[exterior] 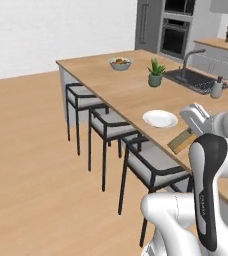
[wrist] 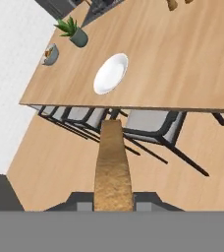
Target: Start the toaster. Once the lever pops up, take the bread to the plate on the dining counter.
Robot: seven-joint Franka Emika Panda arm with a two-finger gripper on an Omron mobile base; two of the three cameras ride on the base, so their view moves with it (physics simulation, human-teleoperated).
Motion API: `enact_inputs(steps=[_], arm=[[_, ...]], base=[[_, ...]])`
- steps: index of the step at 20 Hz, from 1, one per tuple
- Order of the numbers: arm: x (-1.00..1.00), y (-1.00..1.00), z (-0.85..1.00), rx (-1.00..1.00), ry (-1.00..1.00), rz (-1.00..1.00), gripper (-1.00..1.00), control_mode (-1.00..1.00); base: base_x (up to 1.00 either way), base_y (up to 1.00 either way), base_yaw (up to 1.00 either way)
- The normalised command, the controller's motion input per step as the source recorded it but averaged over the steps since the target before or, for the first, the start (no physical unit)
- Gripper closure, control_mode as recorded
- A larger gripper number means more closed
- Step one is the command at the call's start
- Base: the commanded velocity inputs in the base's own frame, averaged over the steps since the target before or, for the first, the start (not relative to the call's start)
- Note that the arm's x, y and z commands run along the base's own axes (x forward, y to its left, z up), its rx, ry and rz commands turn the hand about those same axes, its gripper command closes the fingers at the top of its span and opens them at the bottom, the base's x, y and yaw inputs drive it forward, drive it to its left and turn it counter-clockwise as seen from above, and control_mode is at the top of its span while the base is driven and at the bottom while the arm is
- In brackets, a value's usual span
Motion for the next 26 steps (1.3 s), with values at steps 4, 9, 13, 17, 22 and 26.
enact_inputs(steps=[4,9,13,17,22,26], arm=[[0.0,0.0,0.0,0.0,0.0,0.0,1.0,1.0],[0.0,0.0,0.0,0.0,0.0,0.0,1.0,1.0],[0.0,0.0,0.0,0.0,0.0,0.0,1.0,1.0],[0.29,0.44,0.0,0.0,-0.24,-0.52,1.0,-1.0],[0.44,0.09,0.0,0.07,-0.14,-0.21,1.0,-1.0],[0.76,-0.05,0.0,0.06,0.04,0.07,1.0,-1.0]], base=[[0.54,0.47,-0.58],[0.37,0.53,-0.58],[0.26,0.53,-0.56],[0.0,0.0,0.0],[0.0,0.0,0.0],[0.0,0.0,0.0]])
